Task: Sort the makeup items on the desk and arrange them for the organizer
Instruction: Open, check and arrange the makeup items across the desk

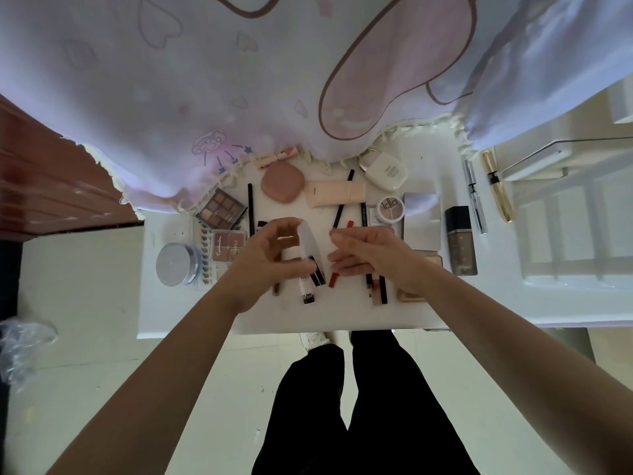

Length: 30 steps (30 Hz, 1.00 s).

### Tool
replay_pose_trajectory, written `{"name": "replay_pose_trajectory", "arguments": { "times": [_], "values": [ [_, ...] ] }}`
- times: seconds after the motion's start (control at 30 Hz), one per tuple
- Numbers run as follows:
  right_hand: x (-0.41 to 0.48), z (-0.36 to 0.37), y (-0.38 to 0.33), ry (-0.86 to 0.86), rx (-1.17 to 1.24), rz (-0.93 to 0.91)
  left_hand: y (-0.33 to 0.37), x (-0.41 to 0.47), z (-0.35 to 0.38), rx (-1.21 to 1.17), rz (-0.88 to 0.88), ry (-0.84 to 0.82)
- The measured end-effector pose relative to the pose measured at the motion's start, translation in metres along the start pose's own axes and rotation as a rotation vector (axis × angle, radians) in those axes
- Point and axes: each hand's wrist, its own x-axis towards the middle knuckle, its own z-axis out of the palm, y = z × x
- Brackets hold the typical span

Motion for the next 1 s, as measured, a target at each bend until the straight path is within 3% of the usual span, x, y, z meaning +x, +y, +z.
{"name": "replay_pose_trajectory", "arguments": {
  "times": [0.13, 0.23, 0.33, 0.47, 0.77, 0.9, 1.0],
  "values": [
    [-0.001, -0.007, 0.005, 0.16, -0.42, -0.139, -0.008, 0.001, -0.012, -0.565, -0.237, 0.053],
    [-0.001, -0.01, 0.011, 0.2, -0.834, -0.352, -0.008, -0.001, -0.006, -0.799, -0.333, 0.072],
    [-0.003, -0.002, 0.006, 0.114, -1.158, -0.531, -0.008, -0.002, 0.003, -0.918, -0.366, 0.068],
    [0.001, 0.013, -0.008, 0.01, -1.377, -0.673, -0.011, 0.001, 0.007, -0.896, -0.393, 0.07],
    [0.01, 0.029, -0.013, 0.002, -1.502, -0.753, -0.01, -0.002, 0.017, -0.751, -0.425, 0.032],
    [0.008, 0.033, -0.006, 0.085, -1.445, -0.876, -0.008, -0.002, 0.018, -0.742, -0.392, 0.006],
    [0.003, 0.03, -0.003, 0.092, -1.346, -0.832, -0.009, 0.0, 0.015, -0.701, -0.376, 0.005]
  ]
}}
